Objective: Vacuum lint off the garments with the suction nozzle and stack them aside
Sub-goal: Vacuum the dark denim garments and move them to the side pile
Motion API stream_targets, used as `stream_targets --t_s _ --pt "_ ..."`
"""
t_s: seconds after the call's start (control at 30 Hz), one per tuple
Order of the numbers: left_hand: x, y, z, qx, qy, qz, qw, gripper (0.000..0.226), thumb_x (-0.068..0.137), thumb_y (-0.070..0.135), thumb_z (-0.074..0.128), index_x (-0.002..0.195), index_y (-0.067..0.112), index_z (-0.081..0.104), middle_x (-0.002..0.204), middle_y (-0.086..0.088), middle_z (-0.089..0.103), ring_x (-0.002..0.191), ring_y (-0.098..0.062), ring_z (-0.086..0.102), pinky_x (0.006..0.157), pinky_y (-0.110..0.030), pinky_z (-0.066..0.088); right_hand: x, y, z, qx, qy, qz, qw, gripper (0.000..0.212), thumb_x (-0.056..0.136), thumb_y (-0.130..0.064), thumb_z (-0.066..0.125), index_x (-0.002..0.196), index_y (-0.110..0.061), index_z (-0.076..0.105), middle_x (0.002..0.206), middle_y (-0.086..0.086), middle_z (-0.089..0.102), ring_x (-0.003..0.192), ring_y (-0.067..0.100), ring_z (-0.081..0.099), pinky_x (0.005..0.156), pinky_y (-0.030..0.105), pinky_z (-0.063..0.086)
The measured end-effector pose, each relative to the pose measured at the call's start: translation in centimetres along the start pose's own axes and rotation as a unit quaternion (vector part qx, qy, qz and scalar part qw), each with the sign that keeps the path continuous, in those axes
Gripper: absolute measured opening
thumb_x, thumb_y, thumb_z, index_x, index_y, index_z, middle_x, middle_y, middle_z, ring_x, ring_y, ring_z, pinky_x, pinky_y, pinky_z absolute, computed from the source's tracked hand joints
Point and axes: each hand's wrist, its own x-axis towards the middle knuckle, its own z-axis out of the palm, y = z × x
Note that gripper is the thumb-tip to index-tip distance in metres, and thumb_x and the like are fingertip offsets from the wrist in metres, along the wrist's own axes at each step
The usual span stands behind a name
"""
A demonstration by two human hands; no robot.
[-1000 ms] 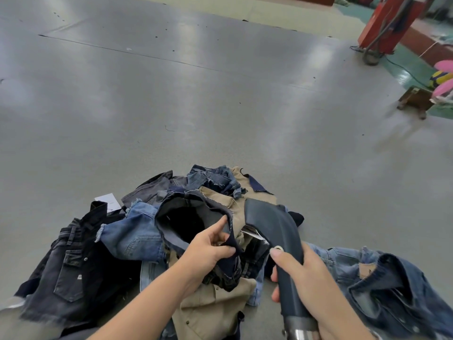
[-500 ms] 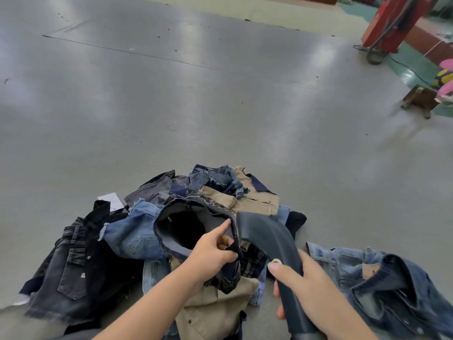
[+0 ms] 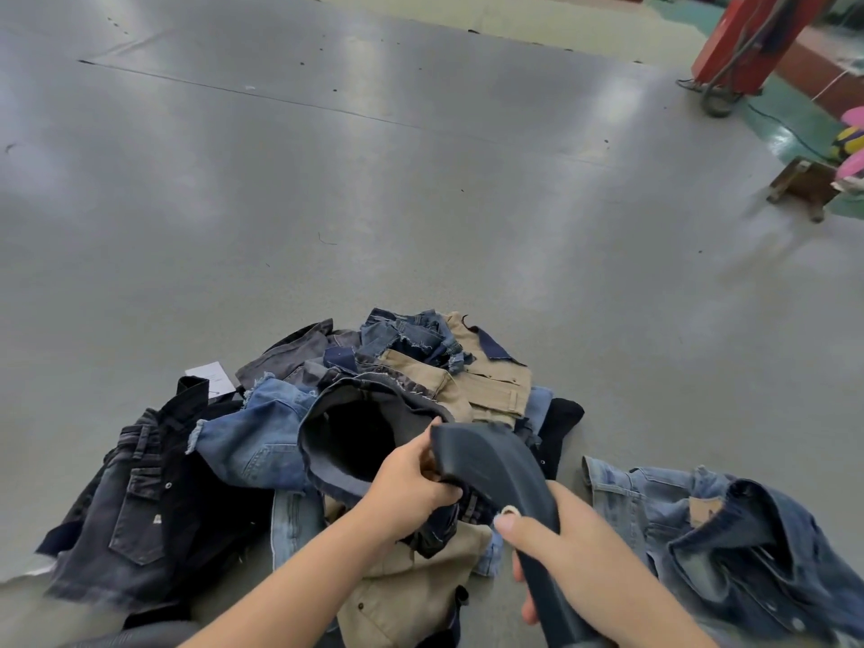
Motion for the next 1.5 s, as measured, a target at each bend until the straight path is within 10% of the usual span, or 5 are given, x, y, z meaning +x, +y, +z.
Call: stream_targets --t_s 0.3,1.0,1.13,1.5 --pt "0.0 -1.0 -0.1 -0.120 -0.011 -0.063 0.991 0.109 0.075 -0.017 0.065 0.153 0.026 0.001 0.060 0.010 0.061 0.057 -0.002 0.056 0.056 -0.014 0.046 1.2 -0.5 -1.7 0.048 0.082 -0.021 0.995 0.017 0.091 -0.027 0.061 0.099 -0.016 0.052 0.060 0.006 0.062 0.047 0.024 0.061 0.045 0.025 0.047" --pt "-0.3 -2.0 0.7 -0.046 -0.076 -0.044 0.995 0.093 0.072 -0.010 0.066 0.140 0.042 0.032 0.071 0.005 0.057 0.066 -0.006 0.054 0.067 -0.022 0.047 1.5 0.0 0.2 -0.047 0.022 0.010 0.999 0.017 0.089 -0.029 0.061 0.097 -0.018 0.052 0.065 0.004 0.061 0.047 0.018 0.060 0.045 0.023 0.047" --pt "-0.6 -2.8 1.3 -0.070 -0.112 -0.070 0.989 0.113 0.070 -0.013 0.066 0.147 0.045 0.006 0.068 0.007 0.060 0.066 -0.009 0.054 0.068 -0.023 0.046 2.8 -0.8 -0.6 -0.053 0.088 -0.032 0.994 0.015 0.089 -0.029 0.061 0.096 -0.019 0.052 0.077 0.009 0.063 0.055 0.020 0.062 0.050 0.027 0.049" --pt "-0.8 -2.9 1.8 -0.071 -0.114 -0.072 0.988 0.108 0.070 -0.017 0.061 0.149 0.040 0.015 0.063 0.007 0.056 0.063 -0.007 0.052 0.065 -0.021 0.045 2.5 0.2 0.3 -0.067 0.062 -0.018 0.996 0.014 0.087 -0.033 0.062 0.093 -0.024 0.052 0.073 0.003 0.062 0.055 0.019 0.062 0.056 0.032 0.054"
